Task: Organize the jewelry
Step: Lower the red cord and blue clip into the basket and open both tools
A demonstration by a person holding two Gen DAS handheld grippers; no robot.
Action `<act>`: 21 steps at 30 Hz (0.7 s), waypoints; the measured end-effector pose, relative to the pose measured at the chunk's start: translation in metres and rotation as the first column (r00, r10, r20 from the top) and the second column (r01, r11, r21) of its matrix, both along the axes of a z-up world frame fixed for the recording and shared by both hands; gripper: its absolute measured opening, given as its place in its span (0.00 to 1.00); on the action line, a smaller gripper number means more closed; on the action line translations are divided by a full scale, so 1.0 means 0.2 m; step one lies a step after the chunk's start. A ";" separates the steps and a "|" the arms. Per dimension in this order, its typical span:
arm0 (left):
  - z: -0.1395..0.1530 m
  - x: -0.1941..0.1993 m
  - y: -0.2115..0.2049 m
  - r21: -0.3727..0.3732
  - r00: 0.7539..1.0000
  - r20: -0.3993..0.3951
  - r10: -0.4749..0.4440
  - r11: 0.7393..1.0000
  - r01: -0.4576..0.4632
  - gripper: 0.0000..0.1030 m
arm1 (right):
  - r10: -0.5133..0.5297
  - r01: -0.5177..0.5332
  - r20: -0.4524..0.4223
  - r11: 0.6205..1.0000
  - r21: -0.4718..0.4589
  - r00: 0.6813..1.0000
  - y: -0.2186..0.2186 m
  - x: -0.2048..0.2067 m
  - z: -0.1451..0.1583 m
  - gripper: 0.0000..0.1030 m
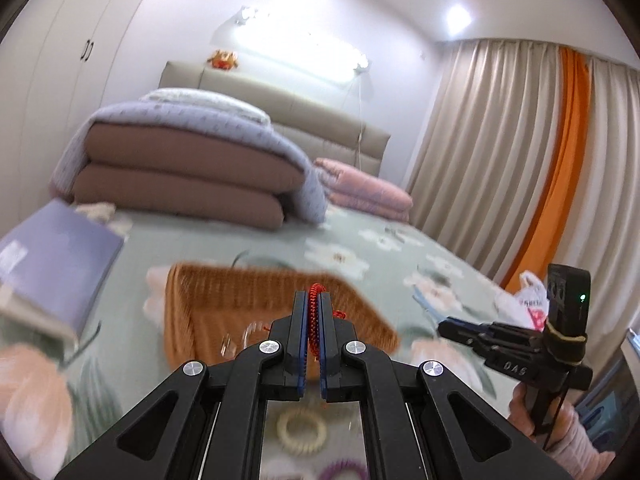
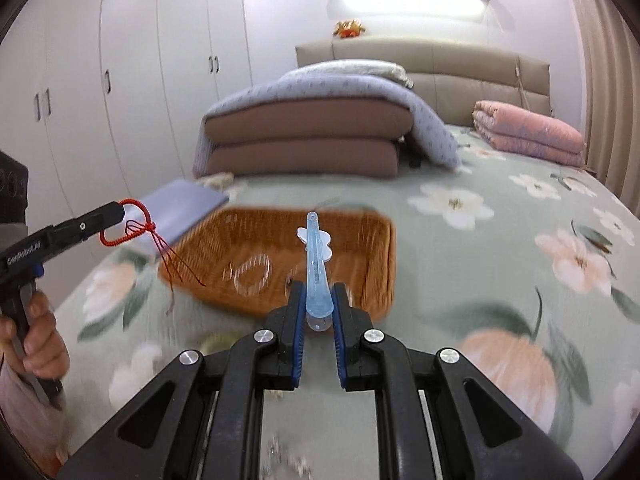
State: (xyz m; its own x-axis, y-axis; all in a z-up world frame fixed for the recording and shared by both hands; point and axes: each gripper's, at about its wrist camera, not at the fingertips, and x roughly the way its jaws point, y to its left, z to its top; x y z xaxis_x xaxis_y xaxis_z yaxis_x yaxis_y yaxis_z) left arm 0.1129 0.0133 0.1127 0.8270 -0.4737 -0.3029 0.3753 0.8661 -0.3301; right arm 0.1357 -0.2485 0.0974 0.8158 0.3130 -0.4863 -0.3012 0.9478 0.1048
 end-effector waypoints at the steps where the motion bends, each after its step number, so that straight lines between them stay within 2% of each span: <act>1: 0.01 0.03 -0.01 -0.002 1.000 0.008 0.007 1.000 -0.007 0.04 | -0.005 0.005 -0.001 1.000 0.018 1.000 0.01 0.05 0.02 0.14; 5: 0.04 0.20 -0.04 -0.026 1.000 0.009 0.006 1.000 -0.006 0.04 | -0.010 0.011 -0.011 0.998 0.055 1.000 0.05 0.19 0.03 0.14; 10: -0.02 0.35 -0.05 -0.034 0.999 -0.015 0.031 0.999 -0.031 0.04 | -0.015 0.015 -0.009 0.999 0.044 1.000 0.10 0.31 0.02 0.14; 14: -0.12 0.42 -0.03 -0.035 0.997 -0.048 0.054 0.998 -0.056 0.04 | -0.027 0.028 -0.018 0.998 0.047 0.999 0.11 0.39 -0.05 0.14; 21: -0.24 0.51 -0.04 0.016 0.992 -0.101 0.073 0.997 -0.072 0.04 | -0.031 0.034 -0.089 0.999 0.038 0.996 0.12 0.49 -0.20 0.14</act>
State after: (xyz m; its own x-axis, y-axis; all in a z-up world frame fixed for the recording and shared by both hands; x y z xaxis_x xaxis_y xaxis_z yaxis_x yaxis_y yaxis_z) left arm 0.2142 0.0054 0.0653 0.8237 -0.4096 -0.3921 0.2766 0.8939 -0.3527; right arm 0.2329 -0.2245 0.0570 0.7801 0.3072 -0.5451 -0.2582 0.9516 0.1668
